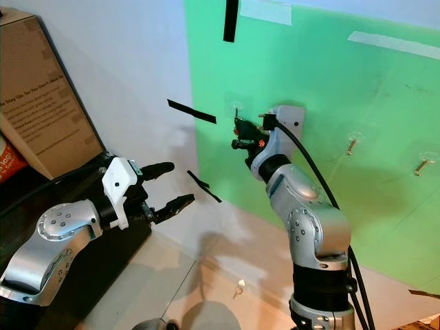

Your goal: Hang keys on a hook

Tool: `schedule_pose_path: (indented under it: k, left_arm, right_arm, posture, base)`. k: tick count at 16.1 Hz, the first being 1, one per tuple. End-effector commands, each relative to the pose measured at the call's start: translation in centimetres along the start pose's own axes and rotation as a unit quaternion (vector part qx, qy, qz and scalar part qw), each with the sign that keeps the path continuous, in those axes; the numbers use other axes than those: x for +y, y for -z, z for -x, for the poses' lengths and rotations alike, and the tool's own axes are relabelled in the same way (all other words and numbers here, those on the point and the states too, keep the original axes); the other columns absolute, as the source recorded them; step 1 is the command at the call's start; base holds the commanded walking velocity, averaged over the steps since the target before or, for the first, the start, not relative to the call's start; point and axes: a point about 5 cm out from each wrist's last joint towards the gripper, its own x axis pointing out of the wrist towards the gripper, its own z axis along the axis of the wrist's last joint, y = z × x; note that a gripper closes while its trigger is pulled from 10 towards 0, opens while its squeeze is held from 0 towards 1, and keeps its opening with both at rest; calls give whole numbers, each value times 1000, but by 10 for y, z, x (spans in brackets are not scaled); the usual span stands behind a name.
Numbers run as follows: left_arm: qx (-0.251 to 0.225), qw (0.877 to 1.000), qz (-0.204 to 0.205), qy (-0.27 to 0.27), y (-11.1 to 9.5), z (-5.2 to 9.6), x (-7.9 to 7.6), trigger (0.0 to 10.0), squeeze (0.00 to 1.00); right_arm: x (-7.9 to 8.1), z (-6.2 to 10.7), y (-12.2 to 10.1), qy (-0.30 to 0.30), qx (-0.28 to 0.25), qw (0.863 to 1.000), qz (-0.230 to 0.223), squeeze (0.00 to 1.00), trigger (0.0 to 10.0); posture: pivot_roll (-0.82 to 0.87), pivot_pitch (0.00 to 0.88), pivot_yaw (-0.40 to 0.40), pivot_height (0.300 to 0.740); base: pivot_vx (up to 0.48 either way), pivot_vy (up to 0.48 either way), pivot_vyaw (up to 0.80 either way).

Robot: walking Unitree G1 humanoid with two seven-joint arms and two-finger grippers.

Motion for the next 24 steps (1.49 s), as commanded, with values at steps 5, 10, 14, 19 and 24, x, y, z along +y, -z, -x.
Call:
schedule_pose_path:
  k: [5,10,14,19,24]
  left_arm:
    - [4,1000,-7,3,-2,3,0,10000,0]
    - [-5,1000,-5,3,-6,-1,0,10000,0]
    - [-22,1000,-2,-2,-11,-4,1,10000,0]
    - [-51,999,1,-17,-21,-6,6,10000,0]
    - [-56,998,7,-24,-22,-7,7,10000,0]
  right_arm:
    - [-9,1,0,27,13,999,-16,0,10000]
    - [-6,6,14,12,55,998,11,0,10000]
    - [-5,6,15,9,58,998,16,0,10000]
    - [-7,5,15,14,55,998,21,1000,10000]
    - [-9,11,18,-2,52,999,-4,1000,10000]
  posture:
    - [5,0,59,740]
    - [4,0,61,740]
    - [4,0,61,740]
    - [4,0,61,740]
    - [3,0,60,740]
  base:
    - [0,0,0]
    - [0,0,0]
    - [0,0,0]
    - [0,0,0]
    - [0,0,0]
